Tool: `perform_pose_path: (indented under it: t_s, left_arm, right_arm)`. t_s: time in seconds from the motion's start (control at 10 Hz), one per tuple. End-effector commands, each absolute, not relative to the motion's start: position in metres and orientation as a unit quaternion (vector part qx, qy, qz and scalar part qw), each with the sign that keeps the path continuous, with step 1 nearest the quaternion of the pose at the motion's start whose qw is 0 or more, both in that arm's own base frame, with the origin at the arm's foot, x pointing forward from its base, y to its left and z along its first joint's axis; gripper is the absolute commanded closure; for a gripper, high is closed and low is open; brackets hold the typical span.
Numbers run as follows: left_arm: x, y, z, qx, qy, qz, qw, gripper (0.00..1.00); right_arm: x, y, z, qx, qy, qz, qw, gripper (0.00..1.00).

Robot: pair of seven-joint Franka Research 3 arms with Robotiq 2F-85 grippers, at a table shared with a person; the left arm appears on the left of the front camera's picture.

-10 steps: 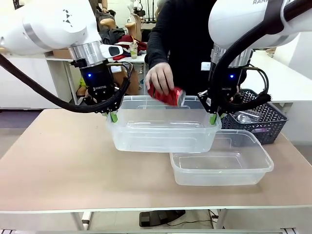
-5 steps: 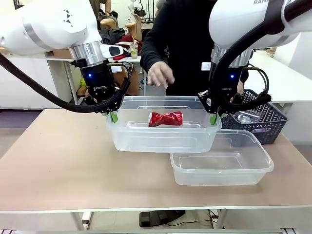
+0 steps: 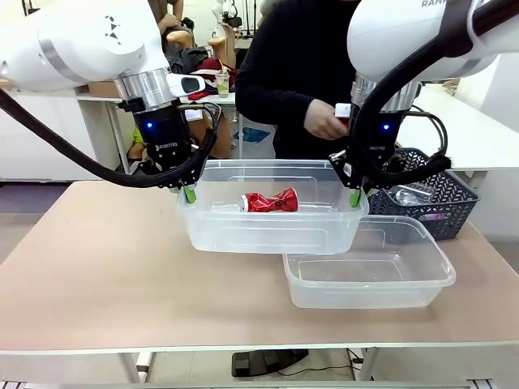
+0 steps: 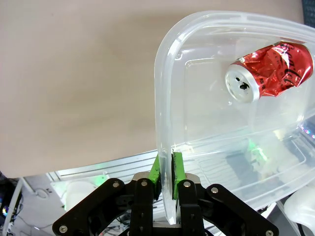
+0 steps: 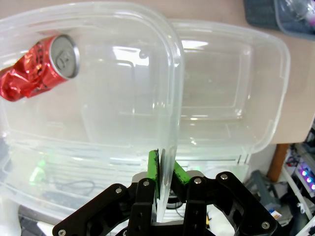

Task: Sort the waste into each basket.
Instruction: Offer the picked Organizing box to the human.

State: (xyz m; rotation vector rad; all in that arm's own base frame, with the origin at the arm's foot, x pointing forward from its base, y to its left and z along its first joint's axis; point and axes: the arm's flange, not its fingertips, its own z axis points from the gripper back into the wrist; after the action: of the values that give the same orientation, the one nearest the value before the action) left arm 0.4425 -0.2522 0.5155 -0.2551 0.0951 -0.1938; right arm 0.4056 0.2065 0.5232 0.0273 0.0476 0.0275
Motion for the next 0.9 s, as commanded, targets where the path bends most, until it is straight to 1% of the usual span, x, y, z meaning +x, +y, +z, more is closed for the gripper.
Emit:
perform_pose_path:
  t_s: [0.0, 0.8]
  left_arm:
    - [0.4422, -0.2536, 0.5187, -0.133, 0.043, -0.097, 0.985, 0.89]
    - [0.4422, -0.2536, 0.5187, -0.133, 0.043, -0.097, 0.985, 0.89]
  right_arm:
    - [0.4030, 0.2038, 0.5222, 0.029, 0.027, 0.025, 0.999, 0.92]
    - [0.4030, 0.2038, 0.5222, 0.029, 0.027, 0.025, 0.999, 0.92]
